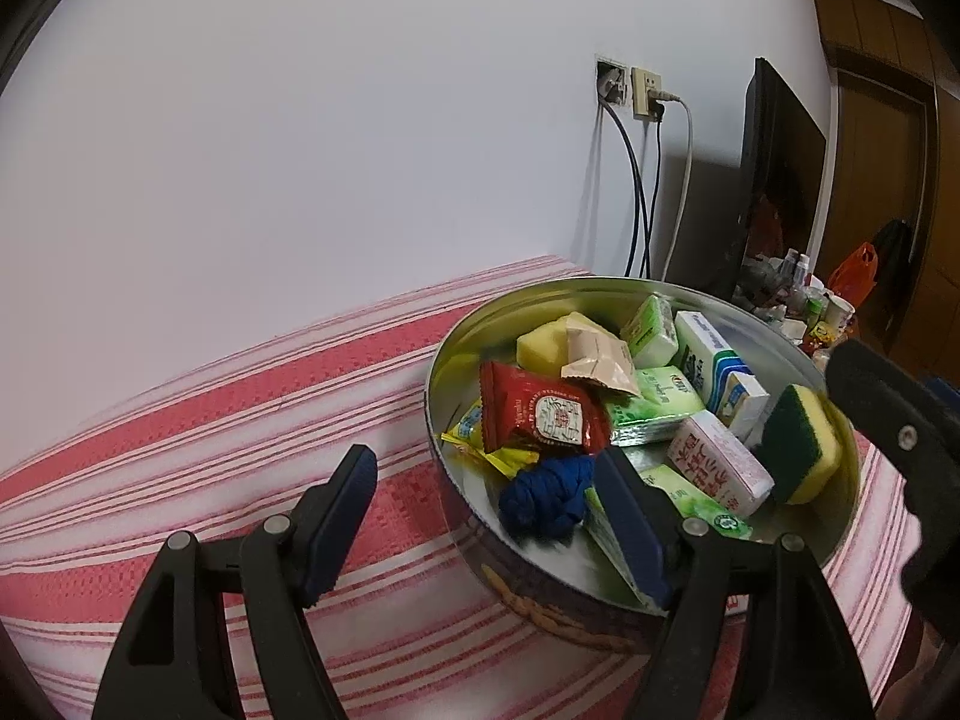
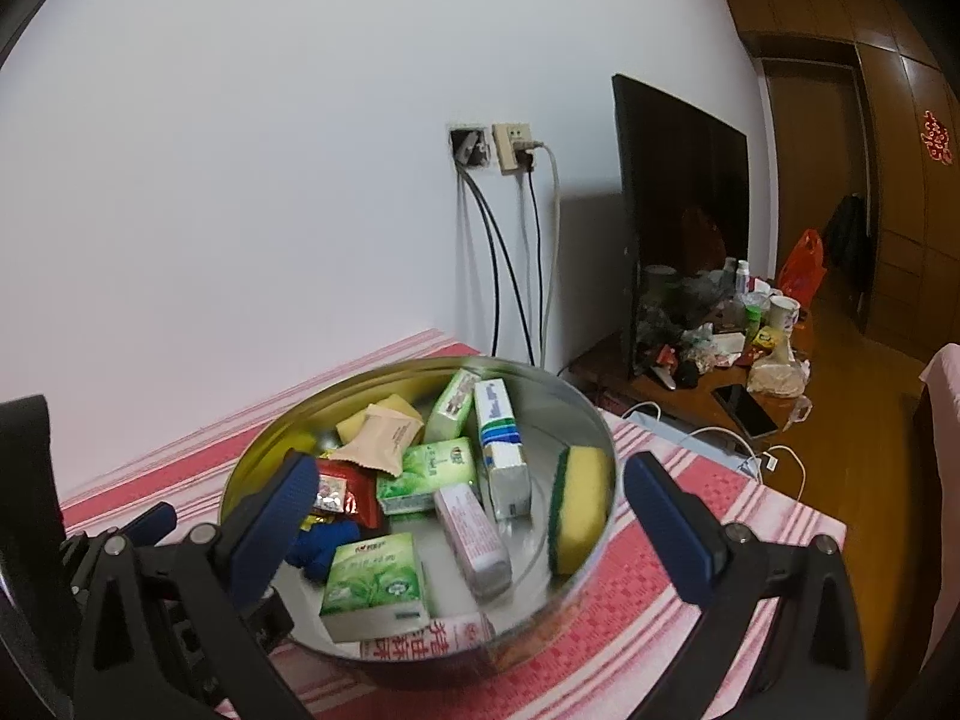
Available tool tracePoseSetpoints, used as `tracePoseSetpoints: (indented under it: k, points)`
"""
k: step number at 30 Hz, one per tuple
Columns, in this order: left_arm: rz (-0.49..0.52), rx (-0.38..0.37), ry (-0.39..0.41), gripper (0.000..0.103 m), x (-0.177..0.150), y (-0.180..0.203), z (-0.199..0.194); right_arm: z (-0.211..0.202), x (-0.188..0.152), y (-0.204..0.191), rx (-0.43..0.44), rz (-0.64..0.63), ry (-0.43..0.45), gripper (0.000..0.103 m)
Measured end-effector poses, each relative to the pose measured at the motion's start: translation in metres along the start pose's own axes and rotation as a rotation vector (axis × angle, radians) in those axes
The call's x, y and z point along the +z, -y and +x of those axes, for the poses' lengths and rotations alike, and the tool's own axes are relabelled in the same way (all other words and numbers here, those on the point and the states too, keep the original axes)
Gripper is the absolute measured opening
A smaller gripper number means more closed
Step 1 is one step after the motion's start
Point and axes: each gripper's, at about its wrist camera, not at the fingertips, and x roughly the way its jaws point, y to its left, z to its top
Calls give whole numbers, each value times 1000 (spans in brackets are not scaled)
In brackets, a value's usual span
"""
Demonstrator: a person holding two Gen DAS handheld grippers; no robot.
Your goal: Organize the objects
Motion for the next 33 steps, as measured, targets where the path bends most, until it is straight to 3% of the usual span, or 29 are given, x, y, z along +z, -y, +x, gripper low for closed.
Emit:
tracePoseSetpoints:
  k: [13,27,33]
  points:
    - [44,39,76,77,0,3,-30,-30,0,-6,-34,-48,63,103]
    - [59,39,108,77,2,8,-47,-39,4,2,-32,-18,82,103]
    - [98,89,149,78,0,15,-51,-38,3,1,-27,-7,79,103]
